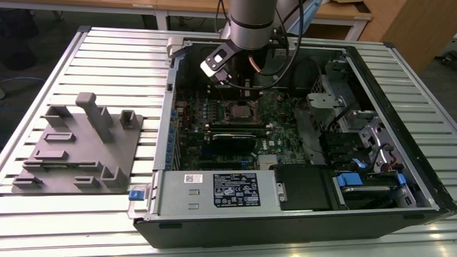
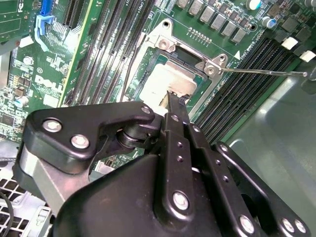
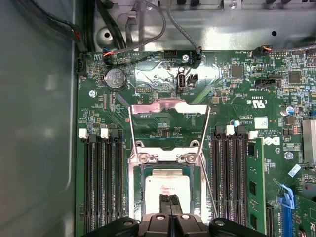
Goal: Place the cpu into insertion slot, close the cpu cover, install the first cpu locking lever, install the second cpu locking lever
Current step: 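Place the cpu into insertion slot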
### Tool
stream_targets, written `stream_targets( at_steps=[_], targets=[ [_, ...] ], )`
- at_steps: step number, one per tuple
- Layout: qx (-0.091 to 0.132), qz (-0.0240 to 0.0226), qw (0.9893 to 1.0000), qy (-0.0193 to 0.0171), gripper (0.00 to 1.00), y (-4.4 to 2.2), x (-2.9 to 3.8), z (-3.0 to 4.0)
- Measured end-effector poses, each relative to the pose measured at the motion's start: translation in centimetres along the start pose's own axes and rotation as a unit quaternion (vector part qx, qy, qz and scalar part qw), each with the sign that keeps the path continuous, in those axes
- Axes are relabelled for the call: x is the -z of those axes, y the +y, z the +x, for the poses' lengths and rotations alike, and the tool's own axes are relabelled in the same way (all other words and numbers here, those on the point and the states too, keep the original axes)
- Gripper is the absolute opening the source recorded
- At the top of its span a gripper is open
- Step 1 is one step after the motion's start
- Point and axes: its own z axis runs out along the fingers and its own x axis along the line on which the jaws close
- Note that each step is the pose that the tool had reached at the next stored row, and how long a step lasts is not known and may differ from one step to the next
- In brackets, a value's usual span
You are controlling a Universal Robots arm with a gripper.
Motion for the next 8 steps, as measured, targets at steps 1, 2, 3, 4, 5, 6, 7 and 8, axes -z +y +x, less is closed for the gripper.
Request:
stream_targets(
  at_steps=[1,2,3,4,5,6,7,8],
  targets=[
    [0.0,0.0008,1.0,0.0,0.1,0.01,0.0,0.0],
    [0.0,0.0062,1.0,-0.0003,0.1,0.03,0.0,0.0],
    [0.0,0.0115,0.9999,-0.0005,0.1,0.04,0.0,0.0],
    [0.0,0.0124,0.9999,-0.0006,0.1,0.03,0.01,0.0],
    [0.0,0.0126,0.9999,-0.0006,0.1,0.03,0.01,0.0],
    [0.0,0.0127,0.9999,-0.0005,0.1,0.03,0.0,0.0],
    [0.0,0.0128,0.9999,-0.0004,0.1,0.03,0.0,0.0],
    [0.0,0.0128,0.9999,-0.0004,0.1,0.05,-0.01,0.0]
  ],
)
